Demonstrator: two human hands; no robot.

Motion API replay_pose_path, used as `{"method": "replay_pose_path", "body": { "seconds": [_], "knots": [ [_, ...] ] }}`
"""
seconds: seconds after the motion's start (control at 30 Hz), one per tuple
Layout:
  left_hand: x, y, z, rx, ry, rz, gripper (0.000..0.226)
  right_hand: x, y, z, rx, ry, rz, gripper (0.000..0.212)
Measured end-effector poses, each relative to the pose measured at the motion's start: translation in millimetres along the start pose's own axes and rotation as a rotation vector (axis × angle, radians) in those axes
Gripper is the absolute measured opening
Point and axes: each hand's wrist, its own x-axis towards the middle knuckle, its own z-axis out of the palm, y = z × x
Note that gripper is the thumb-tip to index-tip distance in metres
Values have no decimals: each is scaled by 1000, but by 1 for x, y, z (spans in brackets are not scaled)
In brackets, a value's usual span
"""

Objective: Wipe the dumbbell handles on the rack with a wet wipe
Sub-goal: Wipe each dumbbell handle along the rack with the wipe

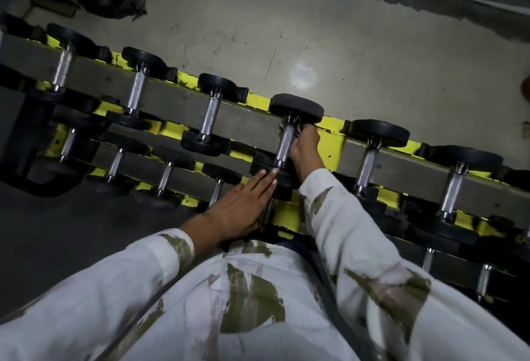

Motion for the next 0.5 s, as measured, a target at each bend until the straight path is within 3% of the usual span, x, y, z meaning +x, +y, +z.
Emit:
{"method": "replay_pose_path", "body": {
  "seconds": [0.13, 0.3, 0.37, 0.5],
  "knots": [
    [-1, 3, 1, -10, 7, -16, 95, -15, 27, -9, -353, 196, -445, 24],
    [-3, 4, -1, -24, 9, -13, 98, -37, 21, -30, -898, 175, -1015, 7],
    [-4, 2, -1, -25, 13, 2, 97, -40, 21, -41, -1060, 65, -1073, 9],
    [-3, 0, 1, -34, 14, 17, 97, -47, 8, -54, -1365, -229, -1016, 26]
  ]
}}
